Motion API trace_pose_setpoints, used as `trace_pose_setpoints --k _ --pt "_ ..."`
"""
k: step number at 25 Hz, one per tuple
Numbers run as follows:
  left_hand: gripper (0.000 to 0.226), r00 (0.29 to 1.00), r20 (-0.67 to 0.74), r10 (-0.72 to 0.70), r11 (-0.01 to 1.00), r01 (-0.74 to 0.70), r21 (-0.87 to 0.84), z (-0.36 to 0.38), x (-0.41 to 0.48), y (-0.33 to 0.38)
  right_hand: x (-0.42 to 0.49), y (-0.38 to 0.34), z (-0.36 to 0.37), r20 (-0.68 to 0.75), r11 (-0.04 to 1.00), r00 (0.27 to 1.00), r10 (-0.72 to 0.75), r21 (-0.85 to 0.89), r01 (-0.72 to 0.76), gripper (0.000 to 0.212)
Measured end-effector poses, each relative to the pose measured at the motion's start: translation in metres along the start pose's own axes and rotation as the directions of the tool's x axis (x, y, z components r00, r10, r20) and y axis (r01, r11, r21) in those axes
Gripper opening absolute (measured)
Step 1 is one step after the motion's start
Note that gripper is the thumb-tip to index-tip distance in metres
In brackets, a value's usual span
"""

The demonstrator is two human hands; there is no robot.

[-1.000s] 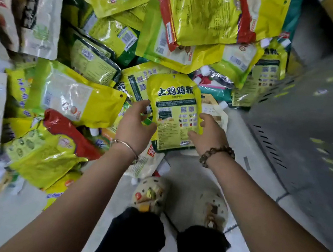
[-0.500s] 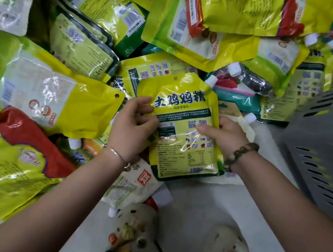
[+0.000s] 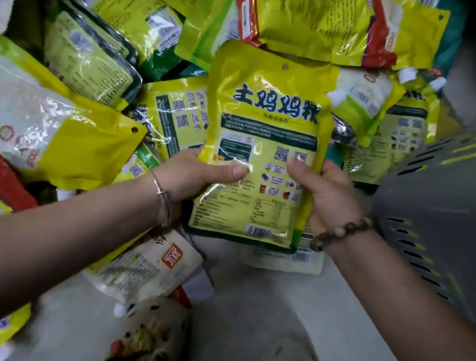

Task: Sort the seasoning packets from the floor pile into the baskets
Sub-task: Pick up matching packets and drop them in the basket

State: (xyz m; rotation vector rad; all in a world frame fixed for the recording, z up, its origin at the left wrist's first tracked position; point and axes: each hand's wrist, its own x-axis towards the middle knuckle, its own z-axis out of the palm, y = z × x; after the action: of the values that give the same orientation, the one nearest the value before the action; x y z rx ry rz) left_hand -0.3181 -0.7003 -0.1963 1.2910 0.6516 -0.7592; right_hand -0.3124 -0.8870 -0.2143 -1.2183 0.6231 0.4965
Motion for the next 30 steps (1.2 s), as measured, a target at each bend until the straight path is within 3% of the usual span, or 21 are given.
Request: trace_pose_setpoints --k 3,5,7,11,13,16,19,21,26,30 --pt "0.016 0.994 -0.1 0.05 0.998 -0.045 0.047 0.007 0.0 0.0 -0.002 0.004 -0.018 -0.174 0.998 0.984 -0.04 0.049 0.049 0.011" --pt "0.014 0.985 -0.154 0.083 0.996 -0.075 0.057 0.003 -0.002 0.001 -0.003 0.018 -0.036 -0.395 0.996 0.916 -0.062 -0.088 0.03 0.025" --pt "0.015 0.983 -0.153 0.104 0.992 -0.091 0.091 -0.004 -0.004 -0.002 -0.006 0.035 -0.05 -0.522 0.965 0.846 -0.112 -0.259 -0.033 0.044" --pt "0.024 0.976 -0.201 0.079 0.993 -0.06 0.098 -0.009 -0.008 -0.019 0.001 0.048 -0.058 -0.476 0.876 0.87 -0.131 -0.467 -0.123 0.064" --pt "0.022 0.969 -0.239 0.066 0.993 -0.04 0.112 -0.011 -0.007 -0.026 0.008 0.045 -0.057 -0.415 0.811 0.908 -0.061 -0.551 -0.198 0.054" --pt "0.018 0.964 -0.265 0.04 0.997 -0.019 0.079 -0.016 -0.008 -0.028 0.012 0.039 -0.052 -0.343 0.785 0.939 0.01 -0.579 -0.22 0.019" --pt "0.012 0.966 -0.253 0.058 0.998 -0.063 -0.01 -0.016 -0.013 -0.026 0.003 0.037 -0.043 -0.271 0.842 0.961 -0.054 -0.529 -0.102 0.014" --pt "0.011 0.95 -0.283 0.13 0.99 -0.142 -0.024 -0.016 -0.016 -0.023 -0.008 0.033 -0.036 -0.275 0.866 0.944 -0.183 -0.499 0.023 0.019" --pt "0.012 0.893 -0.313 0.325 0.934 -0.355 -0.045 -0.015 -0.024 0.012 -0.036 -0.015 -0.014 -0.297 0.854 0.837 -0.459 -0.409 0.323 0.017" --pt "0.015 0.844 -0.311 0.437 0.882 -0.47 -0.04 -0.01 -0.05 0.058 -0.061 -0.063 0.004 -0.312 0.788 0.739 -0.597 -0.4 0.468 0.014"
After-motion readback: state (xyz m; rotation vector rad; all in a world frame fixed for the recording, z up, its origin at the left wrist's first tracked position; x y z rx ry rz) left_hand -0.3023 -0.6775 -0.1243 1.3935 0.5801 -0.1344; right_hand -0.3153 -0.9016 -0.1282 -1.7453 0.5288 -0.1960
